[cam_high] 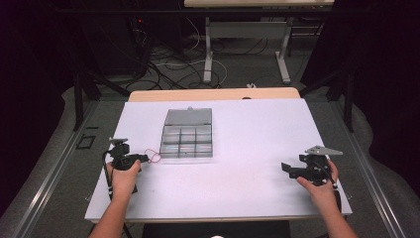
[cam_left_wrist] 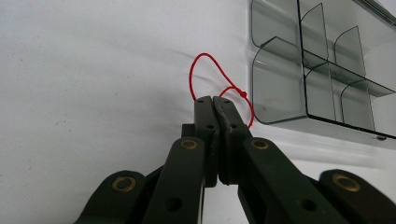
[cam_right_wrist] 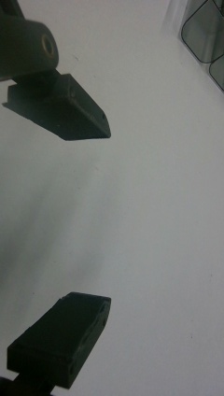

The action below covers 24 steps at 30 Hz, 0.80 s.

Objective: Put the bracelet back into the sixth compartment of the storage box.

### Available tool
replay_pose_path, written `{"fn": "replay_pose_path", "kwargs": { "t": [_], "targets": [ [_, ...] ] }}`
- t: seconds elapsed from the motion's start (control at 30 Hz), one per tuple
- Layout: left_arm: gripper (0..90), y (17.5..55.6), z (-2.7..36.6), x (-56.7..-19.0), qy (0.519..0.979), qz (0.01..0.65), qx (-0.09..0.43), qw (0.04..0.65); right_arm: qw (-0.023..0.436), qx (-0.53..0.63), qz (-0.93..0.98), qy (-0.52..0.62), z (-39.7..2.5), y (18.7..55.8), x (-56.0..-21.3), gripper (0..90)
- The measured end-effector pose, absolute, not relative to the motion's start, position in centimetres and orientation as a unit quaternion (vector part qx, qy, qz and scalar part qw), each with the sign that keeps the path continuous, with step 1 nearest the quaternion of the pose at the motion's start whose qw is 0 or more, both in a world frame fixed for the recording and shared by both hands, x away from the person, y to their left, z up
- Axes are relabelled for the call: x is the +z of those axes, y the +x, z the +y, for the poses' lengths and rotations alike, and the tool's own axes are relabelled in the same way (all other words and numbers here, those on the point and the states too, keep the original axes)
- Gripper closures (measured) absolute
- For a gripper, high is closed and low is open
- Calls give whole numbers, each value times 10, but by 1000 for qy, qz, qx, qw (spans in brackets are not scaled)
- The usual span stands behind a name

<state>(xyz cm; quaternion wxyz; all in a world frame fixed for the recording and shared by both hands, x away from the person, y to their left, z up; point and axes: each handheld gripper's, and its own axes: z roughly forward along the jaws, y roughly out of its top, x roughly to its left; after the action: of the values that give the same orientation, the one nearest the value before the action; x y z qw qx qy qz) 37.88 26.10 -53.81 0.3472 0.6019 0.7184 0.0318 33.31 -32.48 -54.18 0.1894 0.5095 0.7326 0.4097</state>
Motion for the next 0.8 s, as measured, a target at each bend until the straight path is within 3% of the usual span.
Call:
{"fn": "replay_pose_path", "kwargs": {
  "t": [0.8],
  "targets": [
    [900, 370, 271, -526, 599, 709, 66, 366, 189, 411, 732, 509, -325, 333, -542, 152]
  ]
}}
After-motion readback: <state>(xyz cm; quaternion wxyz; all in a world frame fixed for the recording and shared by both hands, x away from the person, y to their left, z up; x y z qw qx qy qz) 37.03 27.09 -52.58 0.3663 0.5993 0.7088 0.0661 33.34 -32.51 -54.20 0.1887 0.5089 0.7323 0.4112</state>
